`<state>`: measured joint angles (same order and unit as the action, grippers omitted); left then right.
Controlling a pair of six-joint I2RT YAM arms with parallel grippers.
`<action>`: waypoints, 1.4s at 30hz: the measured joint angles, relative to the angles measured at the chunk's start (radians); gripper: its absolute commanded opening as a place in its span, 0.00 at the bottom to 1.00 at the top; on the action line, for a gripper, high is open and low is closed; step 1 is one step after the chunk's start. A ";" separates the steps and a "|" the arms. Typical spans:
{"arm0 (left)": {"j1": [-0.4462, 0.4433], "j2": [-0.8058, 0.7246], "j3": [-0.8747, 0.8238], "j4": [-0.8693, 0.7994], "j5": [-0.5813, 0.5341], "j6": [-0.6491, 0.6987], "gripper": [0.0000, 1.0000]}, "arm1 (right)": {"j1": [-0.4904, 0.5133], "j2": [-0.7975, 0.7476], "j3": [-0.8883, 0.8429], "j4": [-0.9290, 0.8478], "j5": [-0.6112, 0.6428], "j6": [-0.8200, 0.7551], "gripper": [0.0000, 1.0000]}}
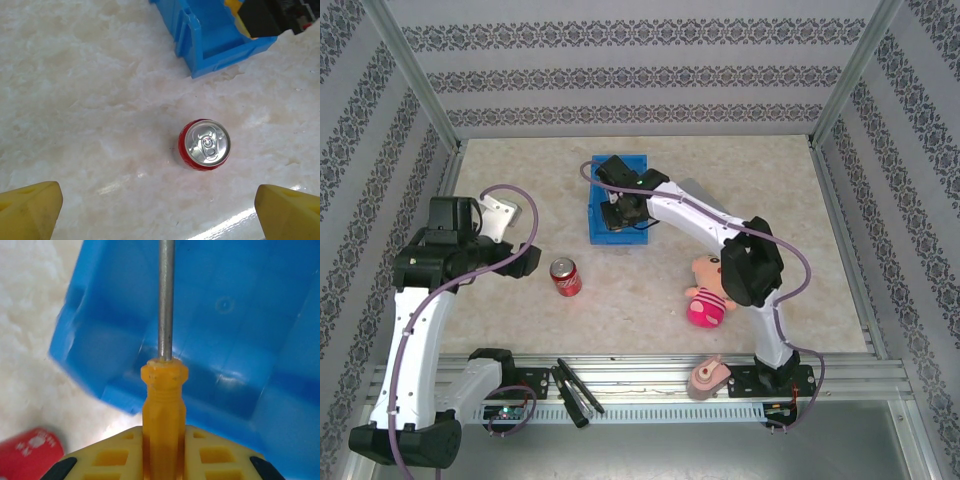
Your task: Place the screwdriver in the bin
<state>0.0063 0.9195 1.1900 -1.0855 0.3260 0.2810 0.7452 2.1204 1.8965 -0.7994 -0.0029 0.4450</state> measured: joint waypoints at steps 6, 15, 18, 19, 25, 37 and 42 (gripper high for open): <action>0.000 -0.018 0.005 0.000 0.008 0.000 0.99 | -0.018 0.100 0.092 0.010 0.053 0.002 0.21; 0.000 -0.030 -0.002 -0.001 0.010 -0.001 0.99 | -0.043 0.209 0.146 0.033 0.048 0.021 0.21; 0.000 -0.030 -0.002 -0.001 0.010 -0.001 0.99 | -0.044 0.234 0.150 0.034 0.039 0.023 0.22; 0.000 -0.031 -0.002 0.000 0.010 -0.001 0.99 | -0.048 0.240 0.152 0.033 0.035 0.023 0.22; 0.000 -0.032 -0.002 -0.001 0.010 -0.001 0.99 | -0.050 0.288 0.200 0.027 0.021 0.023 0.23; 0.000 -0.009 -0.002 -0.002 0.011 0.000 0.99 | -0.063 0.355 0.266 0.011 0.008 0.020 0.25; 0.000 0.003 0.001 -0.007 0.015 0.000 0.99 | -0.068 0.367 0.275 0.003 0.008 0.019 0.28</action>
<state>0.0063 0.9222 1.1908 -1.0927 0.3408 0.2810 0.6777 2.4870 2.1712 -0.7967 0.0051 0.4644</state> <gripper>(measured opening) 0.992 0.273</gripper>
